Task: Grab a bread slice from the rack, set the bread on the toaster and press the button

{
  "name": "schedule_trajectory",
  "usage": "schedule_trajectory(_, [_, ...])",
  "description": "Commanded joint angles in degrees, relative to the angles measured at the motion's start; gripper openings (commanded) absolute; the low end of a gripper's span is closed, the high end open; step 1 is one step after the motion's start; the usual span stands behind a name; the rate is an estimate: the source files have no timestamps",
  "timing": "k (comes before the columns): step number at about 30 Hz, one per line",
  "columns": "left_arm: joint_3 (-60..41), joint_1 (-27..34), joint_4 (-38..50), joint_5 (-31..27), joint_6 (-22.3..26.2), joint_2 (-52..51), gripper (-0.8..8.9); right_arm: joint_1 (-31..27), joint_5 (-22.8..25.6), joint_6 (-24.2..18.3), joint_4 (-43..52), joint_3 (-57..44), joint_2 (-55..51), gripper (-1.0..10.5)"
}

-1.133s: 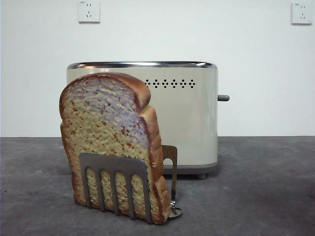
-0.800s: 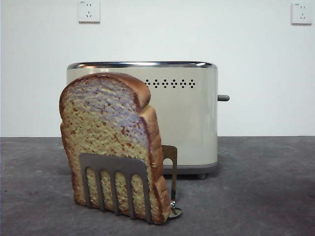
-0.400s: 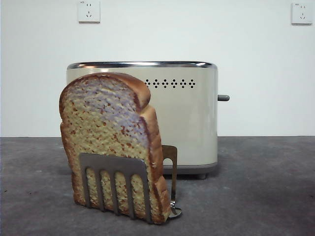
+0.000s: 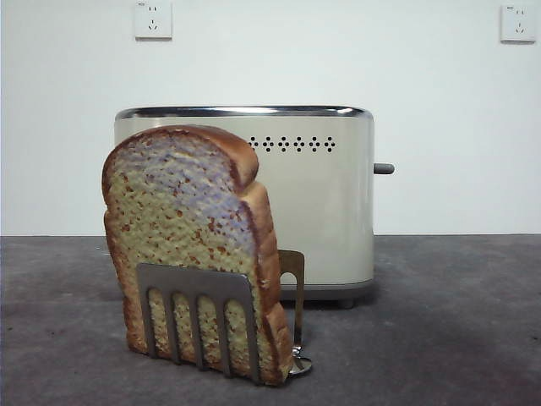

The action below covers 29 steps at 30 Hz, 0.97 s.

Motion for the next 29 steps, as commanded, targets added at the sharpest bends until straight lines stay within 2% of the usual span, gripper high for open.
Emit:
schedule_trajectory(1, [4.92,-3.21,-4.94,0.59,6.58,2.93,-0.06,0.02,-2.32,-2.89,-3.13,5.51,2.43,-0.1])
schedule_trajectory(9, [15.08,-19.71,-17.11,0.37,17.9,13.16,-0.06,0.02,-7.3,-15.65,-14.97,20.74,12.24,-0.1])
schedule_trajectory(13, [20.0,-27.56,-23.1,0.33,27.89,19.54,-0.06,0.02,-10.34,-22.34,-20.31,26.47,17.14,-0.1])
schedule_trajectory(16, [23.98,-33.33,-27.02,-0.87,34.97,24.79,-0.06,0.02,-11.58,-25.86,-24.22,29.88,20.57,-0.1])
schedule_trajectory(25, [33.62,-50.16,-36.68,-13.09,52.22,40.0,-0.08,0.02,-13.16,-29.94,-28.15,33.44,25.86,-0.1])
schedule_trajectory(29, [35.67,-55.6,-37.27,-18.97,55.34,45.24,-0.08,0.02,-14.53,-30.62,-28.48,33.44,26.01,-0.1])
